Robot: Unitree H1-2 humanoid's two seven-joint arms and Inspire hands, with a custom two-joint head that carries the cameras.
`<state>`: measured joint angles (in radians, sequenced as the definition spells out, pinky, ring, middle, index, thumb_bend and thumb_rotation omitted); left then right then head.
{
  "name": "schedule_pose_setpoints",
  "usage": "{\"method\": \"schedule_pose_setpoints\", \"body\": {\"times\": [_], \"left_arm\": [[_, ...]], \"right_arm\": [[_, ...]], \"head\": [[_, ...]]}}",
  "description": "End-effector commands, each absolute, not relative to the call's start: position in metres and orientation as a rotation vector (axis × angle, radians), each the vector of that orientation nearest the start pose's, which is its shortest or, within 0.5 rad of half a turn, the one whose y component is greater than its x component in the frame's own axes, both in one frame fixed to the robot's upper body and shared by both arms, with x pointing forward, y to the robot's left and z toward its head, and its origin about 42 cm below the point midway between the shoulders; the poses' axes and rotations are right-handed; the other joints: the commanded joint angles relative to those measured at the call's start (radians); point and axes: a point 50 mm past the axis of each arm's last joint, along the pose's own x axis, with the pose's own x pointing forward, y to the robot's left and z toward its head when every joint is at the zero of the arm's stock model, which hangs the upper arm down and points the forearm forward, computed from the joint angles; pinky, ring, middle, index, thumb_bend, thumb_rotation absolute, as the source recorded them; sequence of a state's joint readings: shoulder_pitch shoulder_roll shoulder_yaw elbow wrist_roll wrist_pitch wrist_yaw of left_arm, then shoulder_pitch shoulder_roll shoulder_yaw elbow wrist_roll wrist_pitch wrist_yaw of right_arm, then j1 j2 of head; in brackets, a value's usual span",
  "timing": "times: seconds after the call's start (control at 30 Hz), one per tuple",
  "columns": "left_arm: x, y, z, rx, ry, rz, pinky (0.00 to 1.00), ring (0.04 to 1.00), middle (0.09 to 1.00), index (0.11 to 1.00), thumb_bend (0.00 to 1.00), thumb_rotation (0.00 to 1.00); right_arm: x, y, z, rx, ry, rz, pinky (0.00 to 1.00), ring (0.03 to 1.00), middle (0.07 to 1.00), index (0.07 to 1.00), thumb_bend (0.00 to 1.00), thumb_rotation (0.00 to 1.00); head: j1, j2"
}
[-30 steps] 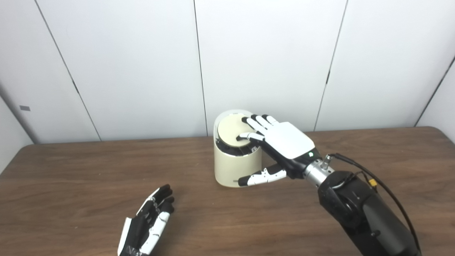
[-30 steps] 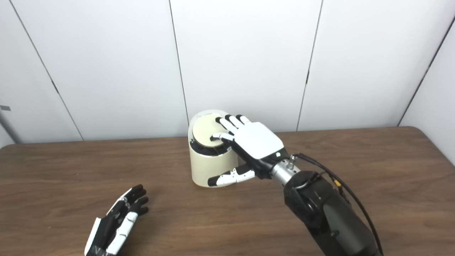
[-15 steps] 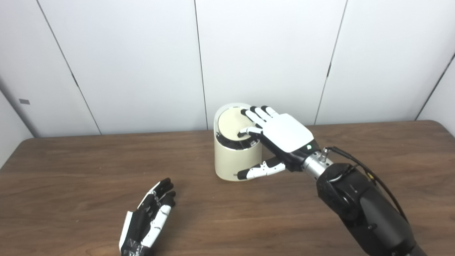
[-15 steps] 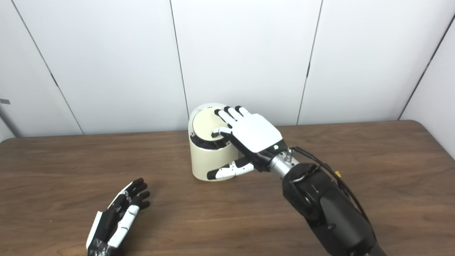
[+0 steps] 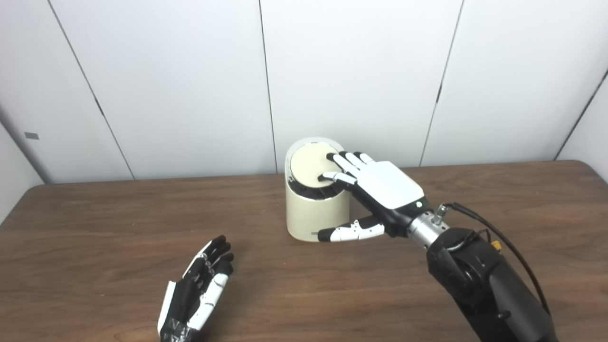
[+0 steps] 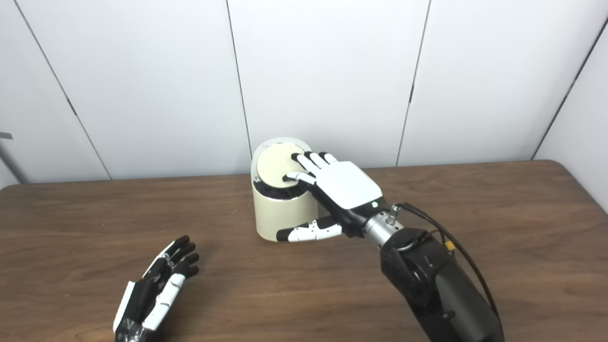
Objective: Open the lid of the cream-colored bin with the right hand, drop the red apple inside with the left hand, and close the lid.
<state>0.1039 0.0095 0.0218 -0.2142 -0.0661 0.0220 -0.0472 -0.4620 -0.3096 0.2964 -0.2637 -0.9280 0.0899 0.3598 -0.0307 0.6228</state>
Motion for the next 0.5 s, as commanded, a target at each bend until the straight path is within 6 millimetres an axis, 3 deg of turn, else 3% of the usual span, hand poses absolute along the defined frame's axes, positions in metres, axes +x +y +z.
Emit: {"method": "schedule_pose_setpoints", "body": {"times": [0.0, 0.23, 0.33, 0.47], "left_arm": [[0.253, 0.224, 0.140, -0.047, -0.165, -0.014, 0.83, 0.852, 0.876, 0.896, 0.61, 0.56], [0.253, 0.226, 0.141, -0.039, -0.171, -0.009, 0.83, 0.854, 0.877, 0.898, 0.59, 0.57], [0.253, 0.226, 0.141, -0.040, -0.172, -0.007, 0.83, 0.850, 0.873, 0.894, 0.59, 0.58], [0.254, 0.228, 0.142, -0.042, -0.172, -0.006, 0.83, 0.855, 0.877, 0.898, 0.60, 0.58]], "right_arm": [[0.364, -0.178, 0.306, -1.254, -0.583, 0.212, 1.00, 1.000, 1.000, 0.907, 0.59, 0.95], [0.347, -0.204, 0.302, -1.097, -0.508, 0.132, 0.97, 1.000, 1.000, 0.965, 0.57, 0.98], [0.334, -0.218, 0.291, -1.027, -0.467, 0.125, 0.89, 1.000, 1.000, 0.963, 0.53, 0.95], [0.315, -0.238, 0.272, -0.941, -0.380, 0.121, 0.86, 0.994, 0.985, 0.960, 0.50, 0.94]], "head": [[0.000, 0.000], [-0.002, -0.003], [-0.005, -0.006], [-0.009, -0.003]]}}
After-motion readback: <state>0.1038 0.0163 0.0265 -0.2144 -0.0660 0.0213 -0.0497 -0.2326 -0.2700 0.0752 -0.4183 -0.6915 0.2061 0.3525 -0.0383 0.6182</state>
